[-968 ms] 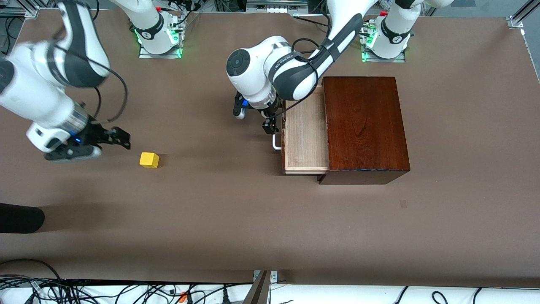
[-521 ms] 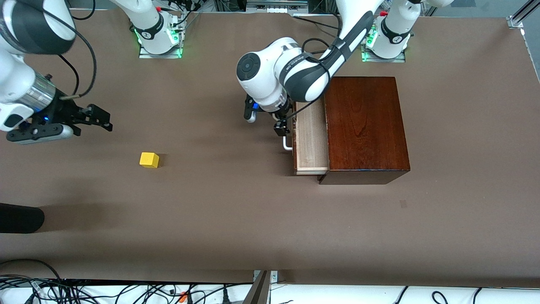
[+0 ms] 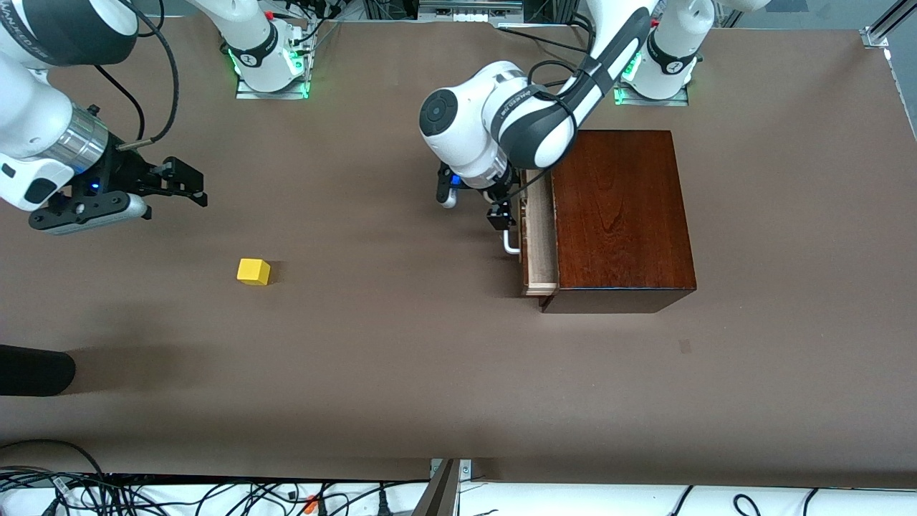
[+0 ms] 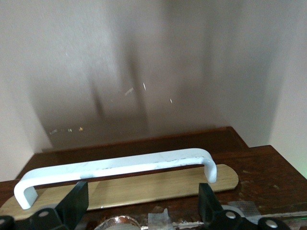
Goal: Open drawer, take yellow block, close drawer
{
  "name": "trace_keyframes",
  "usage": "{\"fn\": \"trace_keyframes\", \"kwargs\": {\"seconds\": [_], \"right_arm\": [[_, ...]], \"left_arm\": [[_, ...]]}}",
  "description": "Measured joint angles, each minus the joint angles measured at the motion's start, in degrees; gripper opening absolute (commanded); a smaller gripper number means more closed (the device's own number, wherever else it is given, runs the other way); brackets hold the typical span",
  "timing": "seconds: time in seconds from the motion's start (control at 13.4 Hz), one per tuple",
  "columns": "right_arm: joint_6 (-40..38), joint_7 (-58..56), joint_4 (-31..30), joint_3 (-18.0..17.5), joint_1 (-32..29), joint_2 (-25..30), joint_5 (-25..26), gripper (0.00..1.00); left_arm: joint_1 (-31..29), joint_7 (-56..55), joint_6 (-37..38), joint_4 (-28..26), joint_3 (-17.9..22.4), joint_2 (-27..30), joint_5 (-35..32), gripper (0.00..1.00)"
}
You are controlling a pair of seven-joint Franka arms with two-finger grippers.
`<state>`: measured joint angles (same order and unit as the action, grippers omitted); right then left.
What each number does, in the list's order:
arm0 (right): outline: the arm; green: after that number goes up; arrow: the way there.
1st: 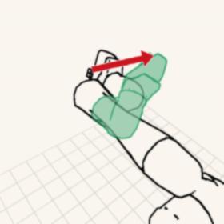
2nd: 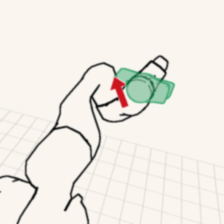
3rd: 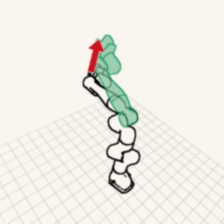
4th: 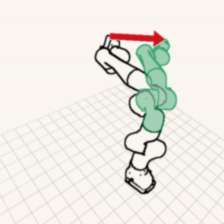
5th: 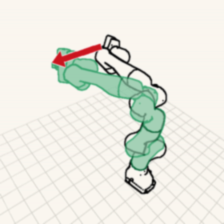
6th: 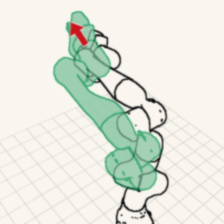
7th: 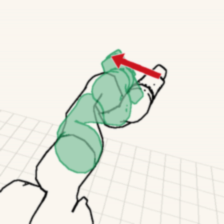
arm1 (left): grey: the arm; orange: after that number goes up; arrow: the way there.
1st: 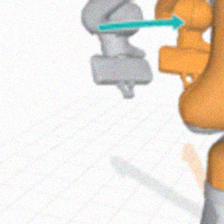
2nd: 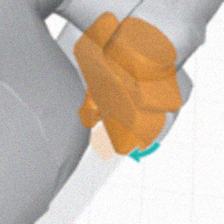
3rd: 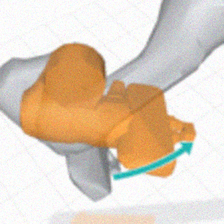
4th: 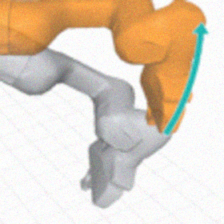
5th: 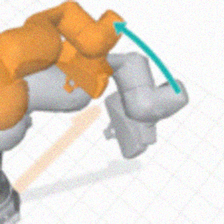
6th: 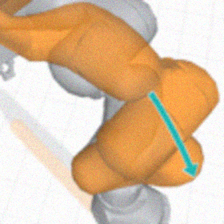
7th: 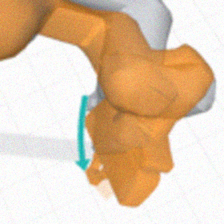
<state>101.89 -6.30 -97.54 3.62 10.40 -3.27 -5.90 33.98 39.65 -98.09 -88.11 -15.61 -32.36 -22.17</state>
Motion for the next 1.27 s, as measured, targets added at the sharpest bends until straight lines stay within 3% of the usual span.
{"fn": "trace_keyframes", "kwargs": {"seconds": [0.37,0.82,1.04,1.27], "right_arm": [[-2.10,0.00,0.17,-1.39,-1.91,0.92,0.65,1.00],[-6.20,0.00,0.15,-1.39,-3.50,3.15,5.88,1.00],[-8.21,0.00,0.05,-1.39,-3.54,2.71,6.26,1.00],[-8.92,0.00,0.09,-1.44,-3.54,2.65,6.04,1.00]], "left_arm": [[-4.13,-0.07,-0.16,-6.27,-0.28,3.81,-0.04,1.00],[-4.66,-1.42,-3.98,-7.29,-0.94,4.68,-0.21,1.00],[-4.29,-11.77,-6.20,-5.48,-3.43,5.67,-0.19,1.00],[-4.09,-31.56,-4.64,-3.01,-6.08,8.09,0.86,1.00]]}}
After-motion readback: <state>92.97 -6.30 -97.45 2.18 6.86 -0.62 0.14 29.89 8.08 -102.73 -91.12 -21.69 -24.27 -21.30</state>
